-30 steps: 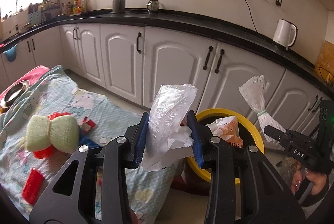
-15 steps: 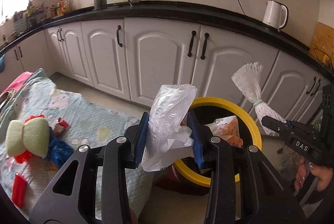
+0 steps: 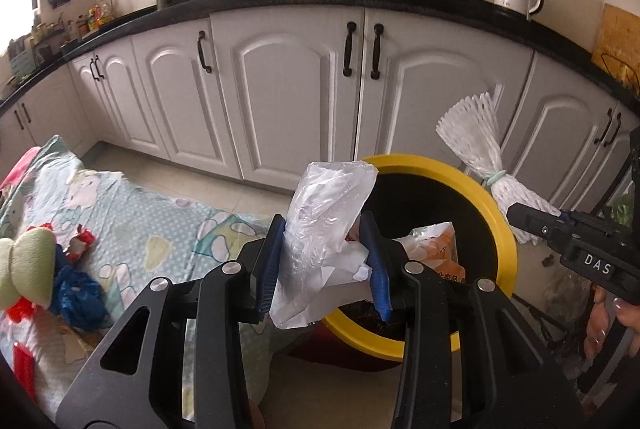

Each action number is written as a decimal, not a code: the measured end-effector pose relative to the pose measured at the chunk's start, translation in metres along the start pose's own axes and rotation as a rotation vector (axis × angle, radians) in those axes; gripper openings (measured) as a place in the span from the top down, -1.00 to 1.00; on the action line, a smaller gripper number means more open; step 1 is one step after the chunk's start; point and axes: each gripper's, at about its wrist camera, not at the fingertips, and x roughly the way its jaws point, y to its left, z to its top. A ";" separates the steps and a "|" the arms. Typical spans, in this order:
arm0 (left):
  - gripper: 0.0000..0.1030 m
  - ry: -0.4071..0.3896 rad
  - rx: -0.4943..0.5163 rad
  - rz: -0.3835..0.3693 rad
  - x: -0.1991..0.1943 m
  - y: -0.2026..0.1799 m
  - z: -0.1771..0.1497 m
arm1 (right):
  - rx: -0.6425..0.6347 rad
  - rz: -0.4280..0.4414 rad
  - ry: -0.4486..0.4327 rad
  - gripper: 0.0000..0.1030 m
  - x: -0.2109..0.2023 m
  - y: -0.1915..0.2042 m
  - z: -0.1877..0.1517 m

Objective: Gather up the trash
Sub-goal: 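Carry the clear bag and white mesh bundle over the yellow bin with both grippers, then open both grippers to drop the bag and mesh bundle into the bin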

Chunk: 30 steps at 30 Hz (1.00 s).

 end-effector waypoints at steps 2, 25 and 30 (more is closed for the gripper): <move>0.40 0.013 0.005 0.001 0.006 -0.002 -0.002 | 0.000 -0.002 0.010 0.52 0.003 -0.001 -0.002; 0.20 0.099 -0.010 -0.020 0.041 -0.007 -0.014 | 0.056 -0.020 0.064 0.39 0.021 -0.016 -0.011; -0.12 0.098 -0.026 -0.022 0.039 -0.003 -0.014 | 0.059 -0.027 0.049 0.21 0.019 -0.017 -0.009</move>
